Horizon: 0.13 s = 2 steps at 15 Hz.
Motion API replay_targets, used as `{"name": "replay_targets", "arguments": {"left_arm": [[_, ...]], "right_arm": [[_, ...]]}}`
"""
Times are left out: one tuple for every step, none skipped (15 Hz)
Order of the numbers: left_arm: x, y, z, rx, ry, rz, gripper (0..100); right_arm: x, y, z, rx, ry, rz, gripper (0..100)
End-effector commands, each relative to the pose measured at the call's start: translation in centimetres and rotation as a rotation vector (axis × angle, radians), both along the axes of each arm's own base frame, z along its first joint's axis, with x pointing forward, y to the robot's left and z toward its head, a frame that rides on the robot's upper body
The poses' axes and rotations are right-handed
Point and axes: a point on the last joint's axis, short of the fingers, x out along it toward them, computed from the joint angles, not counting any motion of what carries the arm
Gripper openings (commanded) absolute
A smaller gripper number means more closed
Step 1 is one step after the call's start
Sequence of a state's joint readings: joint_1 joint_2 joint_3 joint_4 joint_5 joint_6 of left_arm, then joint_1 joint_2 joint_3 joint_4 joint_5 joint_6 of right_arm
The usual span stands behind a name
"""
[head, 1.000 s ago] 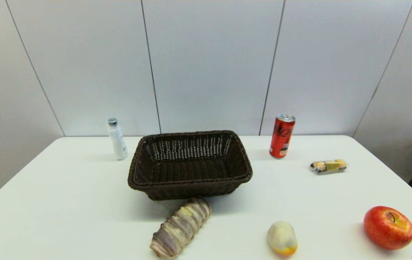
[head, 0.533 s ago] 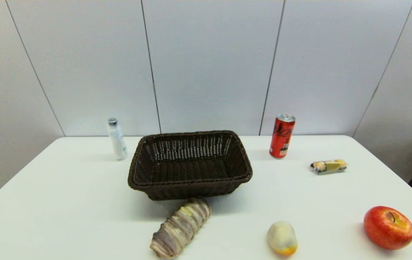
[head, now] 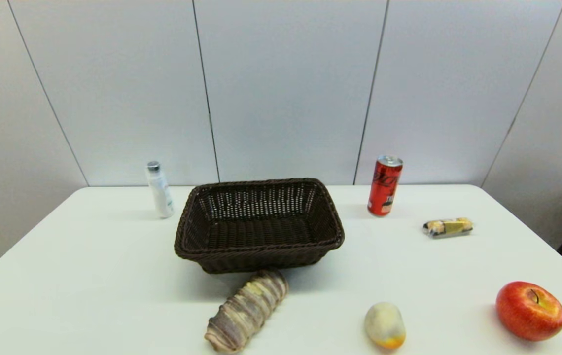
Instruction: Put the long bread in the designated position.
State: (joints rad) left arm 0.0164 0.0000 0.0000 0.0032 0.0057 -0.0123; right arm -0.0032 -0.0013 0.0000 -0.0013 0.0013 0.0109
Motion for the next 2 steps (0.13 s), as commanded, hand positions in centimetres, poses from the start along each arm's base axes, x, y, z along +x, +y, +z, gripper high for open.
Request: {"name": "replay_targets", "arguments": {"left_arm": [[0.01,0.00,0.00,-0.001,0.001,0.001,100],[0.01,0.00,0.00,0.000,0.001,0.001,100]], "right_arm": [[0.01,0.00,0.01,0.000,0.001,0.000,100],[0.01,0.00,0.01,0.000,0.001,0.002,100]]}}
